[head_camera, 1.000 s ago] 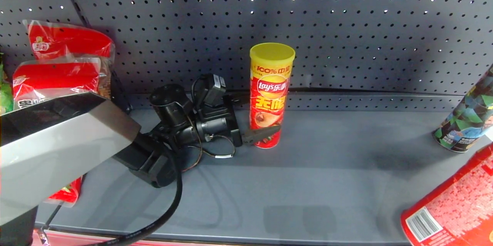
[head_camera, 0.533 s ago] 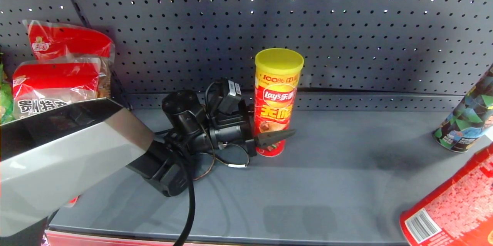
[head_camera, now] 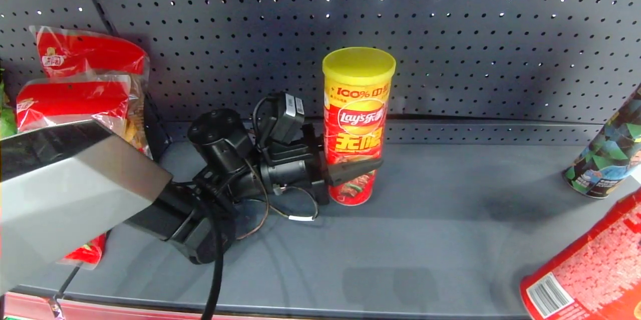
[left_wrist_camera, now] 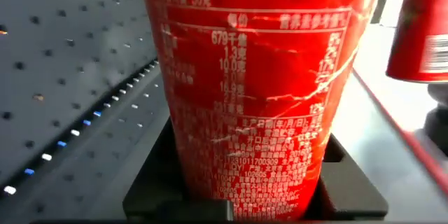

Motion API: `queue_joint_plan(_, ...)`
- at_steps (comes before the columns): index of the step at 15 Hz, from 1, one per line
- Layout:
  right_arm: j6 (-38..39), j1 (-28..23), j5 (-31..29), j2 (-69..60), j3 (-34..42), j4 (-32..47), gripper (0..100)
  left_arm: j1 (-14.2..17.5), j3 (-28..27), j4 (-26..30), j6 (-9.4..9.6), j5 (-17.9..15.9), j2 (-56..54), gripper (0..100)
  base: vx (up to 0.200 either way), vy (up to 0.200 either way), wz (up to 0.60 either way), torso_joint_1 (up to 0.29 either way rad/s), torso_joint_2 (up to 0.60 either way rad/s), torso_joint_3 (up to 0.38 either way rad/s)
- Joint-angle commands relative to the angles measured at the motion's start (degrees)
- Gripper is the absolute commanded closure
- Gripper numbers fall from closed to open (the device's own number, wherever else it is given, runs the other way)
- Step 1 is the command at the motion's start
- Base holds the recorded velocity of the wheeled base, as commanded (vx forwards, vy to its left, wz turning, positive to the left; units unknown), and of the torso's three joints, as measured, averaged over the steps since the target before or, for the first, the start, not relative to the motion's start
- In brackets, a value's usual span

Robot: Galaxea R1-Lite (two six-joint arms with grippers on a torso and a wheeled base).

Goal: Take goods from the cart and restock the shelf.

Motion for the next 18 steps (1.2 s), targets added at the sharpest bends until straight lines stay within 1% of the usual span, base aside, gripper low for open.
queue_joint_plan(1, 0.0, -0.1, 0.0, 0.1, 0.0, 0.0, 100, -3.3, 11.1, -0.1, -0.19, -0.1, -8.6, 100, 0.000, 0.000, 0.00, 0.000, 0.00, 0.000)
queue_joint_plan(2, 0.0, -0.1, 0.1, 0.1, 0.0, 0.0, 100, -5.4, 15.6, -0.1, -0.28, 0.3, -10.7, 100, 0.000, 0.000, 0.00, 0.000, 0.00, 0.000)
queue_joint_plan(4, 0.0, -0.2, 0.0, 0.1, 0.0, 0.0, 100, -8.9, 20.6, -0.1, -1.25, 1.3, -13.6, 100, 0.000, 0.000, 0.00, 0.000, 0.00, 0.000)
queue_joint_plan(5, 0.0, -0.2, 0.0, 0.0, 0.0, 0.0, 100, -9.6, 21.6, -0.1, -1.33, 1.6, -14.1, 100, 0.000, 0.000, 0.00, 0.000, 0.00, 0.000)
queue_joint_plan(6, 0.0, -0.3, 0.1, -0.3, 0.0, 0.0, 100, -10.7, 24.4, -0.2, -1.42, 1.7, -15.0, 100, 0.000, 0.000, 0.00, 0.000, 0.00, 0.000)
queue_joint_plan(7, 0.0, -0.3, 0.0, -0.4, 0.0, 0.0, 100, -11.1, 26.1, -0.2, -1.42, 1.8, -15.4, 100, 0.000, 0.000, 0.00, 0.000, 0.00, 0.000)
queue_joint_plan(9, 0.0, -0.3, 0.0, -0.4, 0.1, 0.0, 100, -10.5, 26.2, -0.1, -1.42, 2.2, -15.5, 100, 0.000, 0.000, 0.00, 0.000, 0.00, 0.000)
queue_joint_plan(10, 0.0, -0.3, 0.1, -0.4, 0.0, 0.0, 100, -10.0, 25.9, -0.1, -1.42, 3.3, -15.1, 100, 0.000, 0.000, 0.00, 0.000, 0.00, 0.000)
queue_joint_plan(11, 0.0, -0.3, 0.0, -0.4, 0.0, 0.0, 100, -9.7, 25.7, -0.1, -1.42, 3.6, -14.8, 100, 0.000, 0.000, 0.00, 0.000, 0.00, 0.000)
queue_joint_plan(12, 0.0, -0.3, 0.1, -0.4, 0.1, 0.0, 100, -9.4, 25.0, 0.0, -1.42, 3.8, -14.3, 100, 0.000, 0.000, 0.00, 0.000, 0.00, 0.000)
queue_joint_plan(13, 0.0, -0.3, 0.1, -0.4, 0.0, 0.0, 100, -8.8, 22.4, 0.1, -1.51, 5.0, -12.9, 100, 0.000, 0.000, 0.00, 0.000, 0.00, 0.000)
queue_joint_plan(14, 0.0, -0.3, 0.1, -0.5, 0.0, -0.1, 100, -8.8, 21.2, 0.2, -1.51, 5.3, -11.9, 100, 0.000, 0.000, 0.00, 0.000, 0.00, 0.000)
queue_joint_plan(18, 0.0, -0.2, 0.1, -0.5, 0.0, -0.1, 100, -8.7, 20.2, 0.1, -1.42, 5.2, -7.3, 100, 0.000, 0.000, 0.00, 0.000, 0.00, 0.000)
